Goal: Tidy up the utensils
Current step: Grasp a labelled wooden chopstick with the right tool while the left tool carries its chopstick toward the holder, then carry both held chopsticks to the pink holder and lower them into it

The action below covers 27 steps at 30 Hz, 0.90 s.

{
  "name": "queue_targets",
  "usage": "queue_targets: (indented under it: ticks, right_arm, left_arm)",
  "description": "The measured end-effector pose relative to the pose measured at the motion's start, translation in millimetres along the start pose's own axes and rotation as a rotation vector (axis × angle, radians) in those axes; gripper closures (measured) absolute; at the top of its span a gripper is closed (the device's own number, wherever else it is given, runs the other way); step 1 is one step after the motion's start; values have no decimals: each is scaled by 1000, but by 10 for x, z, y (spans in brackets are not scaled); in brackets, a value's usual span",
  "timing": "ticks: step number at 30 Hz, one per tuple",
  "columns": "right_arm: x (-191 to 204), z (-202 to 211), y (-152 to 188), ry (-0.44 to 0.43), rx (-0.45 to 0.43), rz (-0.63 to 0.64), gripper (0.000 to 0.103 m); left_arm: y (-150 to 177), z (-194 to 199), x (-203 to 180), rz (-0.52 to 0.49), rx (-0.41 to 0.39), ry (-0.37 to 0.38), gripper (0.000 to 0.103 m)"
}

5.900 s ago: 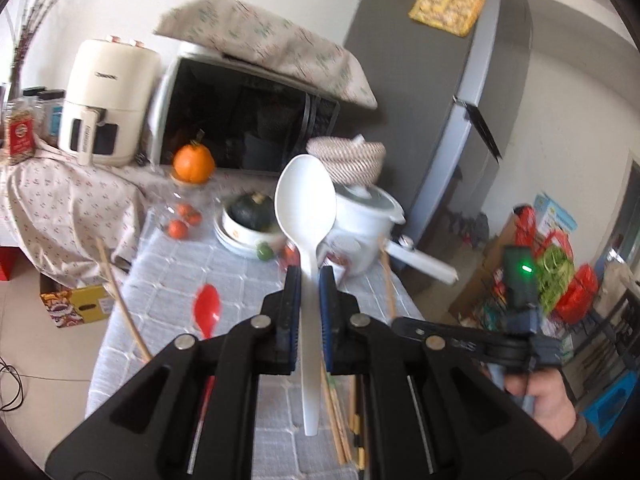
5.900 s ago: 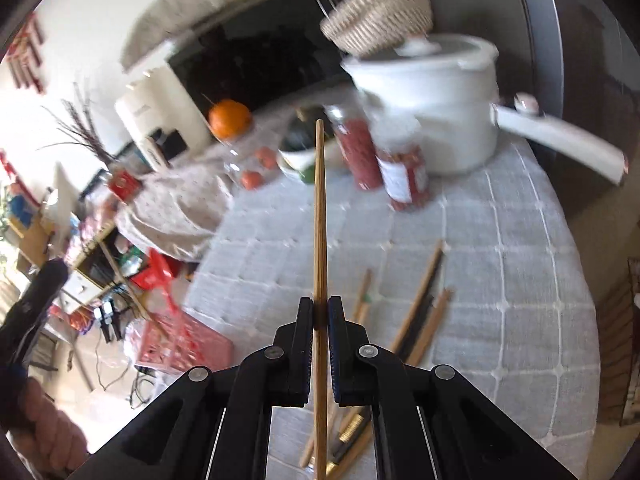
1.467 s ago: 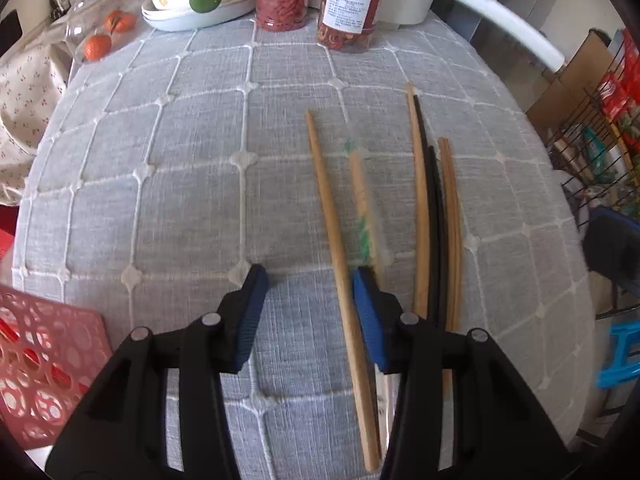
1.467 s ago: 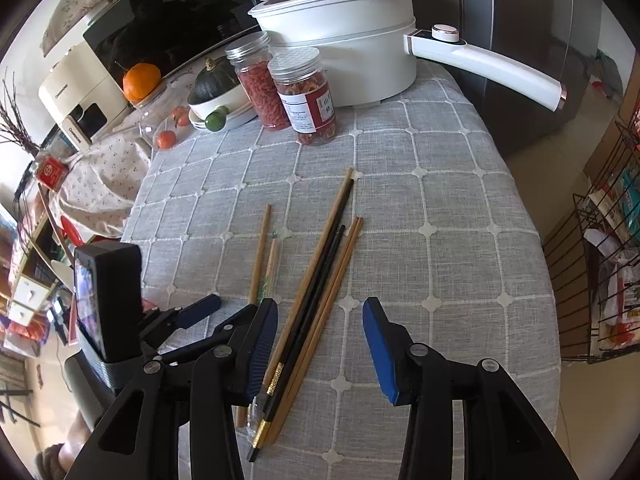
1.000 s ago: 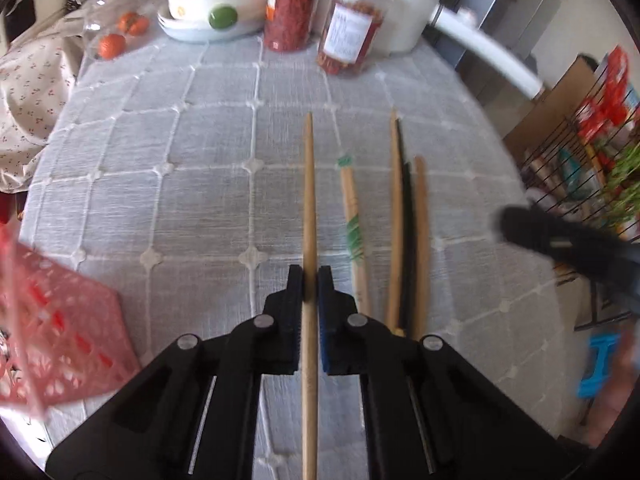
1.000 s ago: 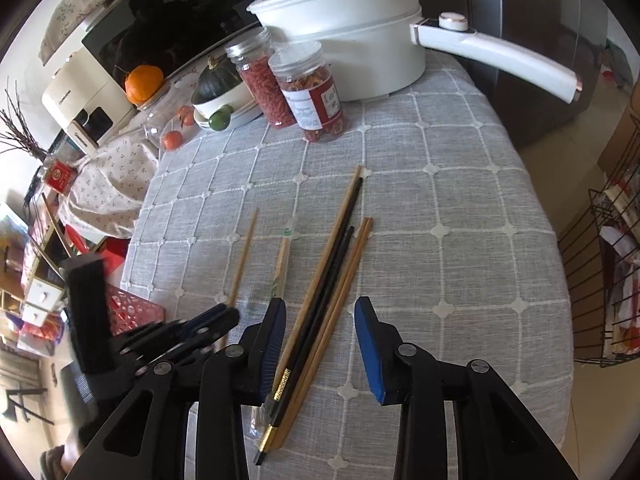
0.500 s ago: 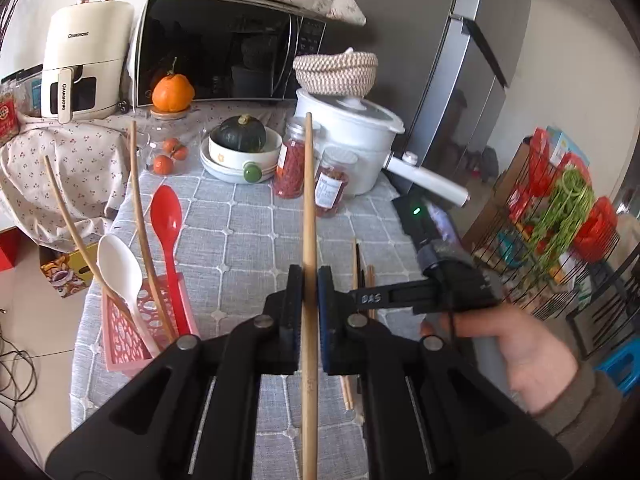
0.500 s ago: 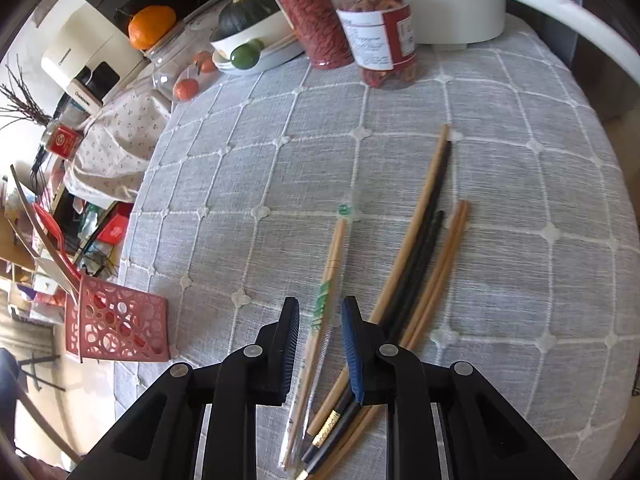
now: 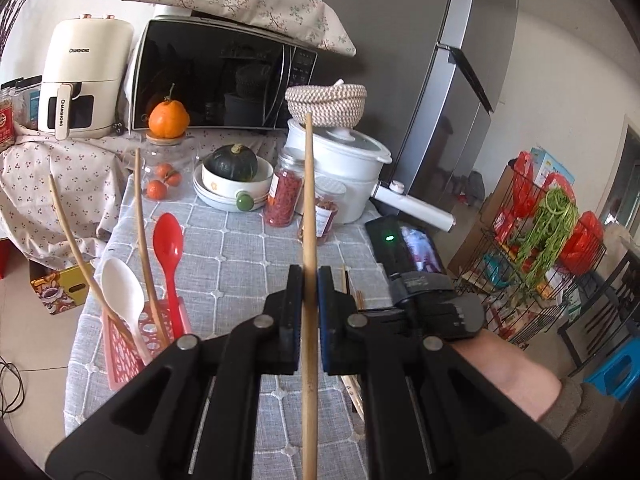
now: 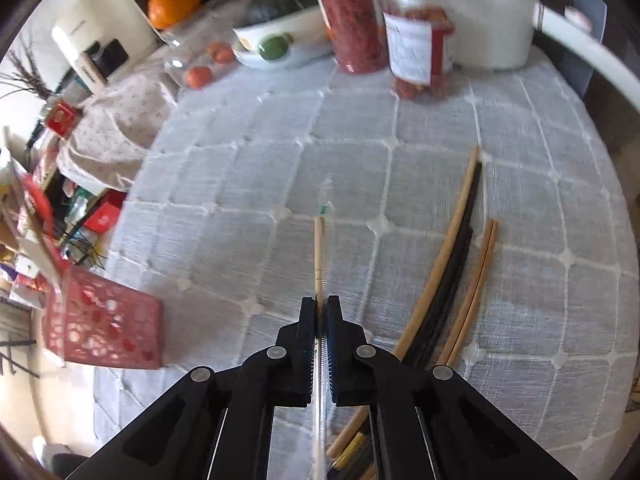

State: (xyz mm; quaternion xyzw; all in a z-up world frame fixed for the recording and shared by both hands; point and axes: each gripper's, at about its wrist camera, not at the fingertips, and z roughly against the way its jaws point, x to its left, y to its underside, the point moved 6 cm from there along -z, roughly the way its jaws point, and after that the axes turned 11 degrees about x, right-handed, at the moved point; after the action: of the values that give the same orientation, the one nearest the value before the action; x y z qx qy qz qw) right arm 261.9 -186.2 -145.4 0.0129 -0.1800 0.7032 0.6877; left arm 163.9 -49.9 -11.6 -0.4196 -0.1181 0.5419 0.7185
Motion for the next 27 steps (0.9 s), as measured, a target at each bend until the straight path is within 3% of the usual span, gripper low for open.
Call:
queue_targets:
  ticks: [8,17,22,27]
  right_arm:
    - [139,877,8,-127,-281,45,98]
    - [457,1355,43,-216,-509,140,98]
    - [705,1554,125,-246,-595,203,98]
    - [820,1562,189,-254,-600,231,98]
  left_arm:
    - [-162,287,203,50,-108,37,95]
    - [-300,459,632,118,-229,-20,95]
    - [-303,398,830,146,-273,-77,95]
    - [-301,268,925,155,-290,-113,95]
